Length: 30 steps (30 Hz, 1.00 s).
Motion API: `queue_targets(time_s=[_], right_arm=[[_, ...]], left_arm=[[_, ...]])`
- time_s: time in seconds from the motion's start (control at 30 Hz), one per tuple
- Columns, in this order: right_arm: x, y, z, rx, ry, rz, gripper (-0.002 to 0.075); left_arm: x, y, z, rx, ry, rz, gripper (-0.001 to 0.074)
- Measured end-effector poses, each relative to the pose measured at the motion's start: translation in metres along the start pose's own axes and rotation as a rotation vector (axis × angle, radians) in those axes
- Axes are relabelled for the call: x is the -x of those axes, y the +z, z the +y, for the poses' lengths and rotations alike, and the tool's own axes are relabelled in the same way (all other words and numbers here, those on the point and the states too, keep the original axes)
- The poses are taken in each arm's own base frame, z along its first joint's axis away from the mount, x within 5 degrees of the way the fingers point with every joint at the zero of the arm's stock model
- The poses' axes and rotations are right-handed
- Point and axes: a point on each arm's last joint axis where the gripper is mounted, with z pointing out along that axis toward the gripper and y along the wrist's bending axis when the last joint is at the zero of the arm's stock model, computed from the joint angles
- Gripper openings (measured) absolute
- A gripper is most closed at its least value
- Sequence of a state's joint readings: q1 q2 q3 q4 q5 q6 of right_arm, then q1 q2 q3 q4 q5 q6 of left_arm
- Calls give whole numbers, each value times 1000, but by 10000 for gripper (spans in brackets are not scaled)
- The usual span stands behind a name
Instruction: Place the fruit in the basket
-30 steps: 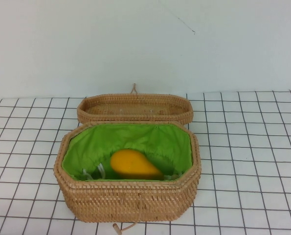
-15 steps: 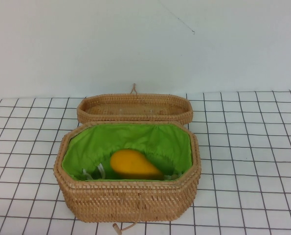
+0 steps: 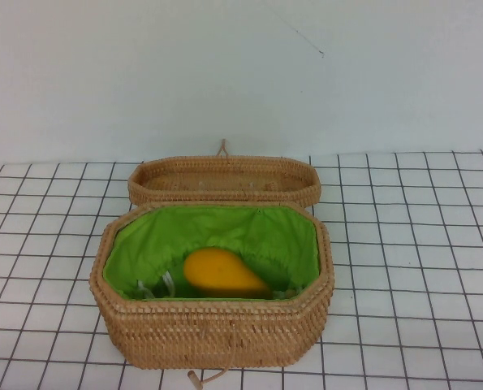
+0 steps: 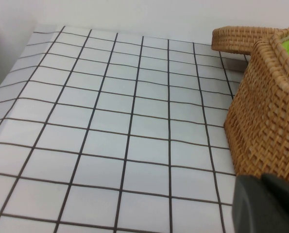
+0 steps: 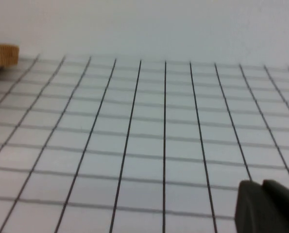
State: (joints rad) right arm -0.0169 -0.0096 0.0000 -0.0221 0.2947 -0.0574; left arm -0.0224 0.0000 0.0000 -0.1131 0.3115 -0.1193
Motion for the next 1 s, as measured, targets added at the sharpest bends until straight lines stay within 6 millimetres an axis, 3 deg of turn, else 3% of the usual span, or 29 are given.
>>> queue_targets(time_s=[1.0], right_arm=[[-5,0,0,2,32,51,11]], left_arm=[[0,0,0,0,0,0,-3]])
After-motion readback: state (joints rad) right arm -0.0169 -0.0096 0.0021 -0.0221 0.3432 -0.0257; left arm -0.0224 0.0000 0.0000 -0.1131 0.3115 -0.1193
